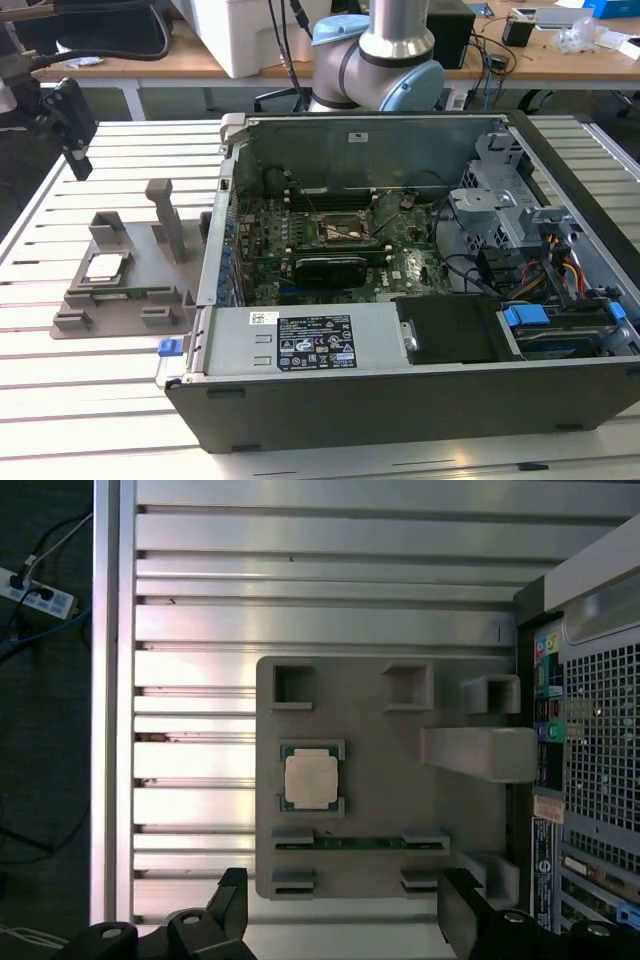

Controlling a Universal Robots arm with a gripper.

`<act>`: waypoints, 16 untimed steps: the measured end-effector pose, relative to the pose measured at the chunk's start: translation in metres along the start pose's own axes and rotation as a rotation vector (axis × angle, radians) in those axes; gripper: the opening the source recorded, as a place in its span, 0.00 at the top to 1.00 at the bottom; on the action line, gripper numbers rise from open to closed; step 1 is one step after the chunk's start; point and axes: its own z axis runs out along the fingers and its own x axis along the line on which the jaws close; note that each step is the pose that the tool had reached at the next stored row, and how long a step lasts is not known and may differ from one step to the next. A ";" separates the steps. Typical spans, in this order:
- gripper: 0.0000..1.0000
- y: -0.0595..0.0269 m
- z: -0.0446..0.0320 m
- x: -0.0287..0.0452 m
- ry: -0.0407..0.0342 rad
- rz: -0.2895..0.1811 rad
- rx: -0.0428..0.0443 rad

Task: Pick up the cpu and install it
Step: 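Pick up the cpu and move it towards the insertion slot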

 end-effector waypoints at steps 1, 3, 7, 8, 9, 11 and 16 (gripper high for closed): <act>0.16 0.0000 0.0010 0.0000 0.0001 0.000 0.0000; 0.16 0.0000 0.0043 0.0001 0.0001 0.000 0.0000; 0.16 -0.0001 0.0100 0.0003 0.0001 0.000 0.0000; 0.16 -0.0001 0.0114 0.0004 0.0001 0.000 0.0000; 0.16 -0.0001 0.0151 0.0007 0.0001 0.000 0.0000; 0.16 -0.0001 0.0186 0.0008 0.0000 0.000 0.0000; 0.16 -0.0001 0.0260 0.0010 0.0001 0.000 0.0000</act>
